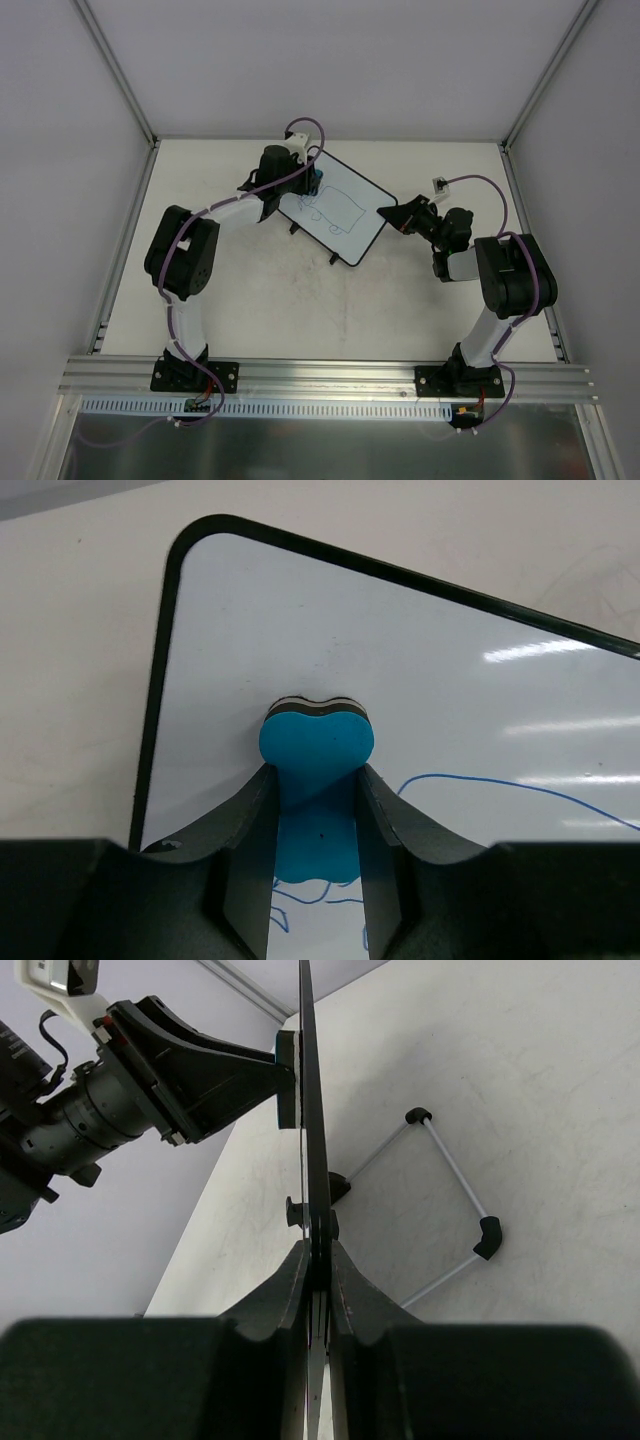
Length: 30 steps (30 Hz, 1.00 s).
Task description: Erase the whiteboard
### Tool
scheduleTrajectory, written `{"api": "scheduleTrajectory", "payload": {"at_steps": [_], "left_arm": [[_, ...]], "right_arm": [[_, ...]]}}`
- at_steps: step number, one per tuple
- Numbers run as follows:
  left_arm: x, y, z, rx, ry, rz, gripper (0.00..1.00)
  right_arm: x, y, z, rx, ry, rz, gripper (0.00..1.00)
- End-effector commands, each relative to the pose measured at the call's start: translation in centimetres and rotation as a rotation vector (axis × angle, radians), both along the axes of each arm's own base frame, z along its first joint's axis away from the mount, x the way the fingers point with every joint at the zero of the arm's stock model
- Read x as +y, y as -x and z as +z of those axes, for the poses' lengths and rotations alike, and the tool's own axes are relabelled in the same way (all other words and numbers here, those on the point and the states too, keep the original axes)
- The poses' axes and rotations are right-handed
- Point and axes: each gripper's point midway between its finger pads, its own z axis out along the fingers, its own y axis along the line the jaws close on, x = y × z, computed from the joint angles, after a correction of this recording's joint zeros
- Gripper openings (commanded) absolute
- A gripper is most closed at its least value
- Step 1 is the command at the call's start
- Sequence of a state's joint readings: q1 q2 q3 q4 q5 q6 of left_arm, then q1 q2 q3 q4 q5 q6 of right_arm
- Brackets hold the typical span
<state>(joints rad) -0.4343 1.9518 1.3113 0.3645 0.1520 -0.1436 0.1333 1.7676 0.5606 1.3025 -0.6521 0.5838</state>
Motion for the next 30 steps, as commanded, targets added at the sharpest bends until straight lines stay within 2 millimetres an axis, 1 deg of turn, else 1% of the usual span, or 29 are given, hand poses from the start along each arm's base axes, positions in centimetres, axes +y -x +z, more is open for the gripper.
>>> {"api": "scheduleTrajectory", "payload": {"at_steps": [1, 4, 5, 7, 8, 11, 17, 21, 24, 25, 26, 28, 29, 30], "left_arm": [[-5.3, 3.5, 1.2, -0.054, -0.010, -0.165, 0.00], [-6.8, 4.6, 1.4, -0.094, -0.052, -0.204, 0.00], [-7.8, 5.3, 1.5, -0.113, -0.072, -0.232, 0.00], [-8.7, 6.0, 1.4, -0.124, -0.086, -0.257, 0.00], [-9.5, 6.7, 1.3, -0.136, -0.100, -0.284, 0.00], [-10.0, 7.1, 1.0, -0.127, -0.095, -0.289, 0.00], [-10.2, 6.7, 0.5, -0.114, -0.093, -0.274, 0.00], [-9.6, 6.0, 0.2, -0.091, -0.072, -0.231, 0.00], [-8.1, 5.1, -0.1, -0.047, -0.015, -0.184, 0.00], [-7.6, 5.0, -0.5, -0.029, -0.002, -0.172, 0.00], [-6.3, 4.1, -0.7, -0.017, 0.016, -0.136, 0.00], [-5.1, 3.6, -1.4, 0.035, 0.065, -0.094, 0.00], [-3.8, 2.8, -1.6, 0.061, 0.102, -0.051, 0.00], [-3.2, 2.5, -2.4, 0.087, 0.112, -0.029, 0.00]], "right_arm": [[0.4, -0.4, 0.6, -0.063, 0.029, 0.014, 0.11], [0.4, -0.5, 0.7, -0.065, 0.029, 0.012, 0.11], [0.4, -0.5, 0.7, -0.067, 0.029, 0.014, 0.10], [0.4, -0.5, 0.7, -0.065, 0.029, 0.014, 0.10], [0.4, -0.5, 0.6, -0.063, 0.029, 0.012, 0.10], [0.5, -0.5, 0.6, -0.063, 0.029, 0.014, 0.10], [0.5, -0.5, 0.7, -0.065, 0.029, 0.014, 0.10], [0.5, -0.4, 0.6, -0.063, 0.029, 0.017, 0.10], [0.5, -0.5, 0.6, -0.063, 0.029, 0.014, 0.10], [0.5, -0.5, 0.7, -0.065, 0.029, 0.014, 0.10], [0.5, -0.5, 0.6, -0.063, 0.029, 0.014, 0.10], [0.5, -0.5, 0.6, -0.063, 0.029, 0.015, 0.10], [0.5, -0.5, 0.7, -0.065, 0.029, 0.014, 0.10], [0.4, -0.5, 0.6, -0.062, 0.029, 0.012, 0.10]]}}
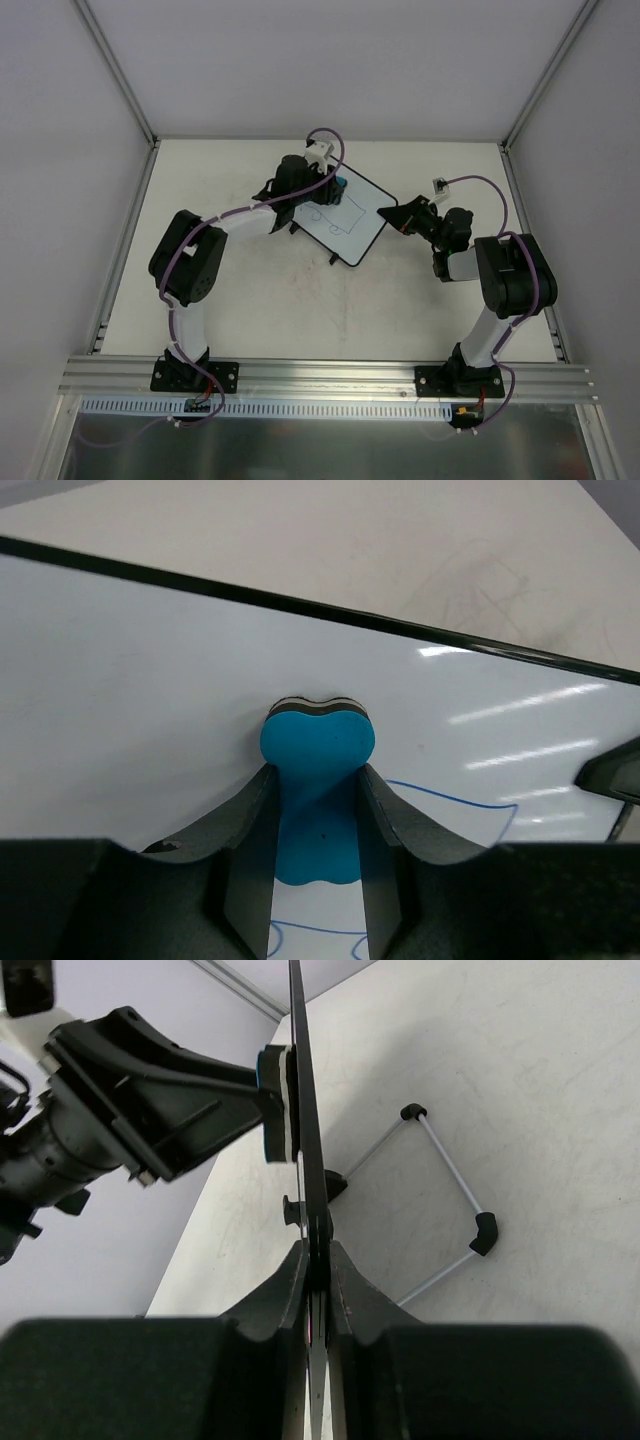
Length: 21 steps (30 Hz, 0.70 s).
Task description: Erase the whiteboard
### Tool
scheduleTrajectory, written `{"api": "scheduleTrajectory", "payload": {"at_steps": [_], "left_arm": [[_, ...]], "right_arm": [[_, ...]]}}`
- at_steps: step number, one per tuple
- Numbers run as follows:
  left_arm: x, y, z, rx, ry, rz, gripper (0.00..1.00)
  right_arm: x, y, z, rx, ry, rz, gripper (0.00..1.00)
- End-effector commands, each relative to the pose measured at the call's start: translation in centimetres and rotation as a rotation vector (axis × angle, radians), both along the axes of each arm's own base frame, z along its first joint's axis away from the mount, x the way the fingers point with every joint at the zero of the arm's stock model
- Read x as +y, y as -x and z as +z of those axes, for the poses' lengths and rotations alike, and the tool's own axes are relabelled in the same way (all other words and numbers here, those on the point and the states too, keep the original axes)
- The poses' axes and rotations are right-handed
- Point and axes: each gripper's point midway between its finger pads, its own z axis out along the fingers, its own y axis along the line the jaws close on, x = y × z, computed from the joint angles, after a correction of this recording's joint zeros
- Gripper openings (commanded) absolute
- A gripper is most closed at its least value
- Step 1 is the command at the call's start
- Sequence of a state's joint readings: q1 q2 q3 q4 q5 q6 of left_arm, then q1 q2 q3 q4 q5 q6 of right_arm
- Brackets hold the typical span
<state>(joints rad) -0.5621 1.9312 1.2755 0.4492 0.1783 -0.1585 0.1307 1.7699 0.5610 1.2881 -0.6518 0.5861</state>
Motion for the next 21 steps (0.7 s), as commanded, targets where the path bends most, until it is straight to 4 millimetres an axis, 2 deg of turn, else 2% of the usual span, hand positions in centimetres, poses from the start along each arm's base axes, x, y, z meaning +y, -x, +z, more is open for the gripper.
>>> {"api": "scheduleTrajectory", "payload": {"at_steps": [1, 6, 10, 16, 20, 21], "left_arm": [[4.0, -1.9, -4.3, 0.164, 0.064, 0.130, 0.00], [7.3, -3.2, -6.6, 0.296, 0.132, 0.263, 0.00], [10.0, -2.6, -8.2, 0.366, 0.113, 0.376, 0.00], [10.6, -1.4, -9.5, 0.453, 0.113, 0.411, 0.00], [11.3, -0.5, -10.7, 0.516, 0.186, 0.430, 0.00], [11.5, -0.8, -10.1, 0.516, 0.240, 0.431, 0.00]], "right_arm": [[0.6, -0.4, 0.9, -0.079, 0.027, 0.019, 0.10], [0.6, -0.5, 1.0, -0.080, 0.027, 0.017, 0.10], [0.5, -0.5, 0.8, -0.078, 0.029, 0.016, 0.10], [0.6, -0.6, 0.8, -0.076, 0.025, 0.020, 0.10], [0.6, -0.5, 0.9, -0.076, 0.025, 0.020, 0.10], [0.6, -0.5, 0.9, -0.076, 0.025, 0.020, 0.09]]}}
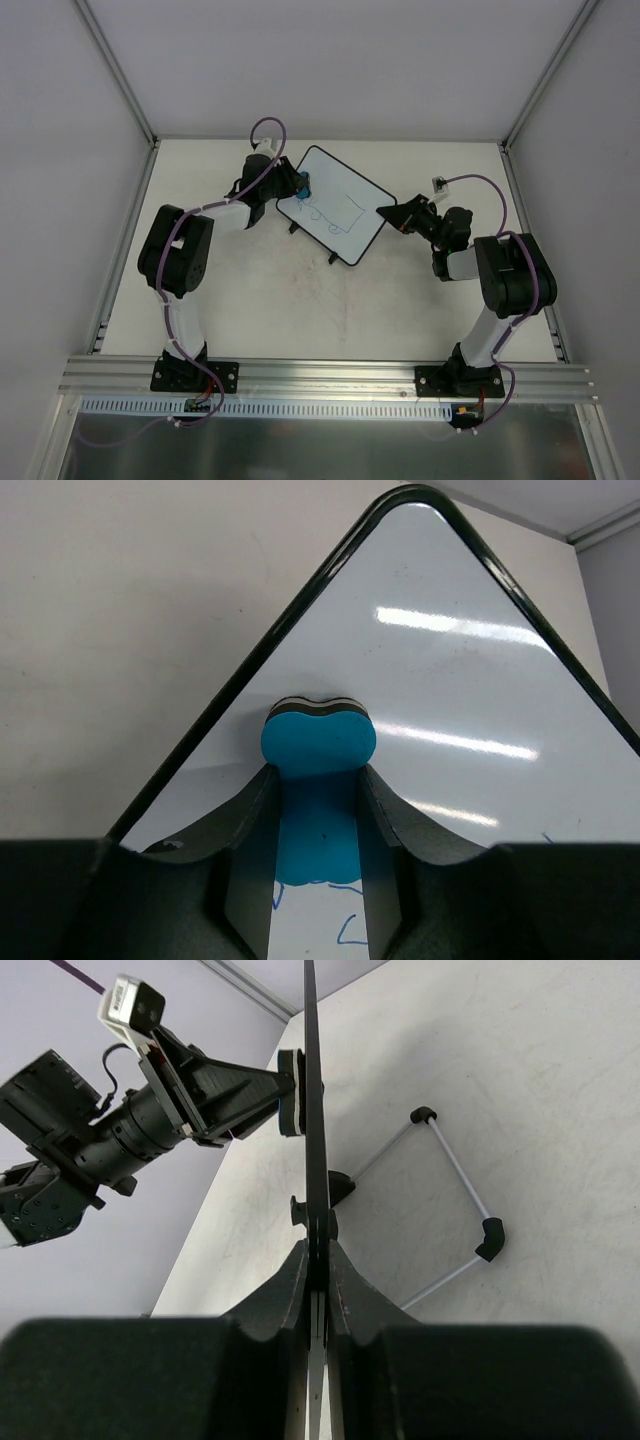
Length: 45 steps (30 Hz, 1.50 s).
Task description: Erase the whiteboard
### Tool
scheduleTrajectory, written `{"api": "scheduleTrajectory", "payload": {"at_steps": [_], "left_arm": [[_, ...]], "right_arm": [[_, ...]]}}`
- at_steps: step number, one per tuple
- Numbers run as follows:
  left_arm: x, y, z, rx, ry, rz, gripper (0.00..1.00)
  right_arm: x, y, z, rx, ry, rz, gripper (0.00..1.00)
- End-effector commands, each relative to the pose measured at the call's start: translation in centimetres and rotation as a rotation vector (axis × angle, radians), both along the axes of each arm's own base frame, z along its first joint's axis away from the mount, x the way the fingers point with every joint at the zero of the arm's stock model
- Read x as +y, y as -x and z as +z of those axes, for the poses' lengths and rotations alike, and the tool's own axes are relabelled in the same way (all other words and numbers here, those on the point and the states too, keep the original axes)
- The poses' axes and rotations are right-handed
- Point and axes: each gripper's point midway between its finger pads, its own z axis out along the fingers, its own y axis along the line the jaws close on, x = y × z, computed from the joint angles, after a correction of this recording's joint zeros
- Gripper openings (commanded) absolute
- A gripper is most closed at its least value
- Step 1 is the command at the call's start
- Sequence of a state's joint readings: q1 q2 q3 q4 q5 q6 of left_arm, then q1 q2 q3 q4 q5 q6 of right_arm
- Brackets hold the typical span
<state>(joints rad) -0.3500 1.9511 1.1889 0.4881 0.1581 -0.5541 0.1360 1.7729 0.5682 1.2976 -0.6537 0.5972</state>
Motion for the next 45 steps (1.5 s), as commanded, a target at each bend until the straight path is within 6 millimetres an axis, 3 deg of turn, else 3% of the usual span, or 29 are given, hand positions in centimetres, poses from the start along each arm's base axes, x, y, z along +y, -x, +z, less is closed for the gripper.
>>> {"api": "scheduleTrajectory", "payload": {"at_steps": [1, 9, 16, 20, 27, 38, 45], "left_arm": [[2.1, 4.2, -7.7, 0.267, 0.028, 0.042, 0.00], [3.6, 5.4, -8.8, 0.303, 0.092, 0.151, 0.00], [2.4, 5.2, -8.4, 0.279, 0.075, 0.121, 0.00], [0.0, 5.7, -8.0, 0.236, 0.010, 0.088, 0.00], [-2.2, 6.7, -7.8, 0.231, -0.008, 0.051, 0.00], [-9.4, 8.4, -3.9, 0.071, -0.088, -0.185, 0.00], [-12.4, 9.1, -2.2, -0.035, -0.211, -0.300, 0.00]], "right_arm": [[0.3, -0.5, 0.5, -0.071, 0.035, 0.013, 0.09], [0.4, -0.5, 0.5, -0.069, 0.031, 0.014, 0.09], [0.4, -0.5, 0.5, -0.071, 0.033, 0.014, 0.09], [0.3, -0.6, 0.5, -0.069, 0.031, 0.014, 0.09], [0.4, -0.6, 0.6, -0.071, 0.031, 0.016, 0.09], [0.5, -0.6, 0.5, -0.068, 0.031, 0.020, 0.08], [0.5, -0.6, 0.5, -0.071, 0.031, 0.022, 0.08]]}}
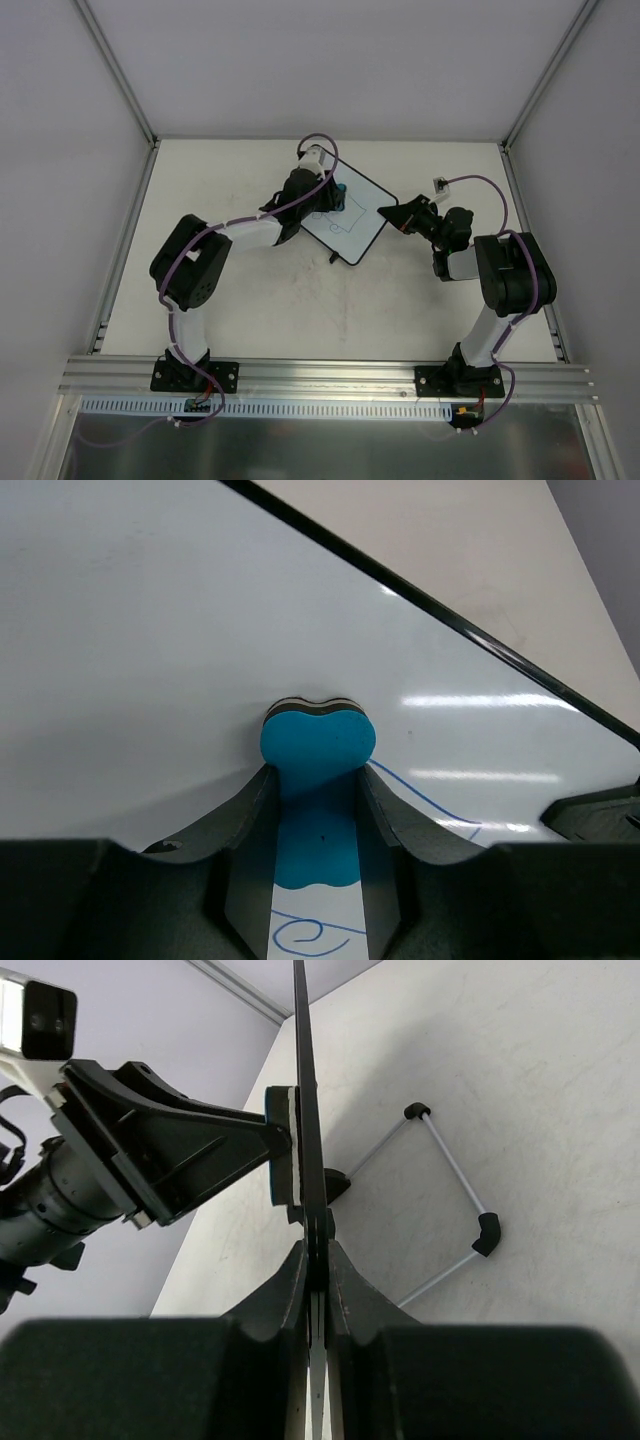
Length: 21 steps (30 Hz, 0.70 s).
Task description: Erase the whiteboard
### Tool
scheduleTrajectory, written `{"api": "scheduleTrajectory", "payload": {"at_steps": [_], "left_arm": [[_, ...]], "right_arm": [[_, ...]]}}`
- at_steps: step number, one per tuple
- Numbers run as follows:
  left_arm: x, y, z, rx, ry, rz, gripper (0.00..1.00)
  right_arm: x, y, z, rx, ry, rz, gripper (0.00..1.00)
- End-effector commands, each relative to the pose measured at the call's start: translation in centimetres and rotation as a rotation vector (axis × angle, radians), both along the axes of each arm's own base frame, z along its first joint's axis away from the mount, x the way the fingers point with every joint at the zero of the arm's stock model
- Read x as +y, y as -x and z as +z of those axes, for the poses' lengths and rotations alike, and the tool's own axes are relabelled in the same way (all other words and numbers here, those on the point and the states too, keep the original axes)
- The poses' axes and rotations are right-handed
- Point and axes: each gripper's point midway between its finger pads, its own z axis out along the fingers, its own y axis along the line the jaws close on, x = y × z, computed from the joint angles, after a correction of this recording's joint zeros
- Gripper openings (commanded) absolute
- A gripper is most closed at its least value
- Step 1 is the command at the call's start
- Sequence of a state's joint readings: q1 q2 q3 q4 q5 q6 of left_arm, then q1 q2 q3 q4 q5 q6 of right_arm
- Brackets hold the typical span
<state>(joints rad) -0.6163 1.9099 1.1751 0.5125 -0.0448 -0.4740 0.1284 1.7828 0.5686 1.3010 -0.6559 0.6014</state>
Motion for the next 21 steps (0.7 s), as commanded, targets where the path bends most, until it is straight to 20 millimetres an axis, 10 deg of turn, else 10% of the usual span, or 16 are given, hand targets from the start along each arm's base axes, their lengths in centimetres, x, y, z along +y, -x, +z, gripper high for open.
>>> {"api": "scheduleTrajectory", "payload": {"at_steps": [1, 14, 21], "left_arm": [[-3.8, 4.1, -3.7, 0.073, -0.140, -0.199, 0.00], [-8.3, 7.1, -4.3, -0.015, -0.316, -0.307, 0.00], [-6.1, 5.9, -4.8, 0.023, -0.307, -0.185, 0.00]], "right_arm": [[0.8, -0.5, 0.8, -0.078, 0.033, 0.026, 0.08], [0.8, -0.5, 0.8, -0.077, 0.032, 0.027, 0.08], [0.8, -0.4, 0.8, -0.077, 0.034, 0.026, 0.08]]}}
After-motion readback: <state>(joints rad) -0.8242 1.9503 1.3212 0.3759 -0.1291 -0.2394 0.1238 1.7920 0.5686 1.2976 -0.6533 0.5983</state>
